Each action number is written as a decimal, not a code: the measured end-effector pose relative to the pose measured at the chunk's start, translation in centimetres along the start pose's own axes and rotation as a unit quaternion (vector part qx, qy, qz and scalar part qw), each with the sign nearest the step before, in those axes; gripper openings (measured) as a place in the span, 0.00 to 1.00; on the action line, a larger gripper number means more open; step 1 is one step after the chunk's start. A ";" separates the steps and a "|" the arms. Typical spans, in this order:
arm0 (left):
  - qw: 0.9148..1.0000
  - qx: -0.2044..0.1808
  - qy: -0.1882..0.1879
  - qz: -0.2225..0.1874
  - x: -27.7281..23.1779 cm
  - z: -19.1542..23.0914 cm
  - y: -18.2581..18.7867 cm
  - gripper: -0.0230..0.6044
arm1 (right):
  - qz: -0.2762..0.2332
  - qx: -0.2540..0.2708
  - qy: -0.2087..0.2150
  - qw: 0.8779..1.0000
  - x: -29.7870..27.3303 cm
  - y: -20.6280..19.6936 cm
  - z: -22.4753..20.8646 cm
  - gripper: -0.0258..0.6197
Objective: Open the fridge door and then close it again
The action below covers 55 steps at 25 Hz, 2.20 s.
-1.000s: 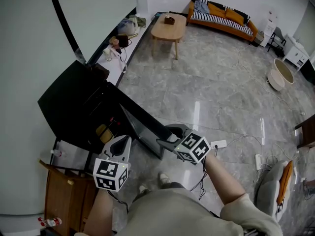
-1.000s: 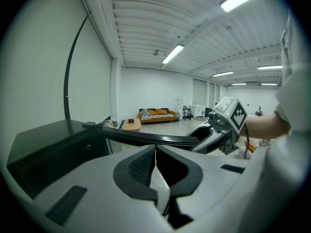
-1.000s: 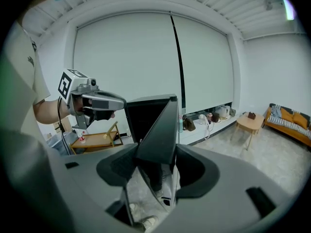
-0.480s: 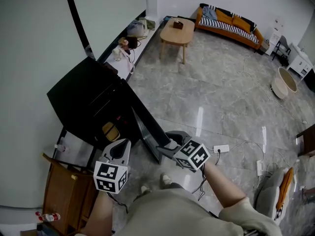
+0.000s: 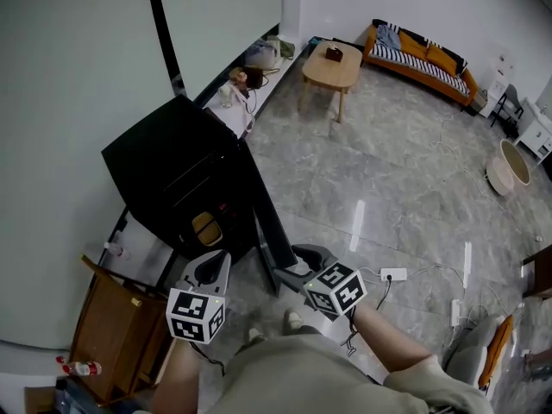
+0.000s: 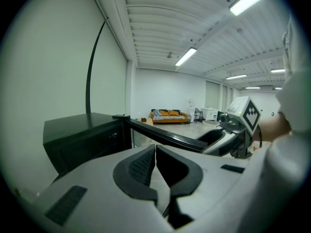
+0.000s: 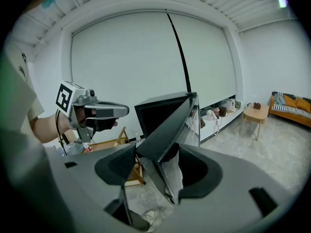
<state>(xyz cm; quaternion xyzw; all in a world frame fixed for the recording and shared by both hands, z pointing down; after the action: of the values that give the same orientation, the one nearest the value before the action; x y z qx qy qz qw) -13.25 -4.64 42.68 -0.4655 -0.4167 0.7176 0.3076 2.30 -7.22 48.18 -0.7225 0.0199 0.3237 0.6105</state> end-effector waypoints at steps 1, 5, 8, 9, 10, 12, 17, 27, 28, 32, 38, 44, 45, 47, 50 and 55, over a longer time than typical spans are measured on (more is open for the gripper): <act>1.000 0.003 0.004 -0.001 0.3 0.3 -0.1 0.05 | -0.003 -0.004 0.003 1.000 -0.1 0.1 0.3 0.43; 1.000 0.013 0.018 -0.002 1.3 1.2 -0.4 0.05 | -0.007 -0.006 0.011 1.000 -0.9 0.7 1.0 0.43; 0.999 0.020 0.028 -0.001 1.9 1.8 -0.7 0.05 | -0.005 0.001 0.014 1.000 -1.5 1.1 1.4 0.43; 0.999 0.023 0.031 -0.001 2.1 2.0 -0.9 0.05 | -0.004 0.003 0.014 1.000 -1.7 1.2 1.6 0.44; 0.999 0.024 0.033 -0.001 2.3 2.2 -1.0 0.05 | -0.003 0.003 0.014 1.000 -1.9 1.2 1.7 0.44; 0.999 0.026 0.039 -0.003 2.7 2.5 -1.1 0.05 | -0.003 0.002 0.015 1.000 -2.3 1.4 2.0 0.44; 0.998 0.036 0.050 -0.009 3.6 3.2 -1.4 0.05 | -0.002 0.000 0.029 1.000 -3.0 1.8 2.9 0.45; 0.996 0.049 0.074 -0.013 5.2 5.0 -1.9 0.05 | -0.007 0.011 0.054 0.998 -5.8 3.1 5.4 0.45; 0.996 0.050 0.077 -0.013 5.4 5.3 -2.0 0.05 | -0.005 0.017 0.056 0.998 -6.1 3.3 5.7 0.45; 0.994 0.057 0.088 -0.014 6.1 6.2 -2.2 0.05 | 0.002 0.040 0.059 0.997 -7.5 3.8 6.6 0.43; 0.992 0.062 0.105 -0.019 7.3 7.7 -2.1 0.05 | -0.002 0.026 0.069 0.997 -9.7 5.2 8.0 0.41; 0.989 0.070 0.125 -0.022 8.6 9.6 -2.4 0.05 | -0.006 0.013 0.081 0.997 -12.3 6.6 9.2 0.40; 0.989 0.072 0.129 -0.023 8.8 9.8 -2.4 0.05 | -0.007 0.012 0.080 0.997 -12.7 6.8 9.3 0.40; 0.988 0.074 0.135 -0.026 9.2 10.2 -2.3 0.05 | -0.010 0.009 0.077 0.997 -13.4 7.2 9.6 0.40; 0.986 0.077 0.145 -0.031 9.9 10.8 -2.3 0.05 | -0.016 0.003 0.071 0.997 -14.5 7.8 9.9 0.40; 0.983 0.082 0.162 -0.037 11.0 12.0 -2.3 0.05 | -0.019 0.005 0.068 0.998 -16.4 8.8 10.4 0.39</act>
<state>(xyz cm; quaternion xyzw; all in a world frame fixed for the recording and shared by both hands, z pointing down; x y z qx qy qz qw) -28.41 1.84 42.83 -0.5331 -0.3181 0.6525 0.4346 -19.01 -6.12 48.17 -0.7399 0.0487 0.2621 0.6176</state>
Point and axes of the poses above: the fingertips, and each gripper's own axes: x backward along the fingers, z to its left, y out of its top, the point moved 4 cm from there along x, backward along the fingers, and after that the axes turned 12 degrees about x, right-handed, at the moved point
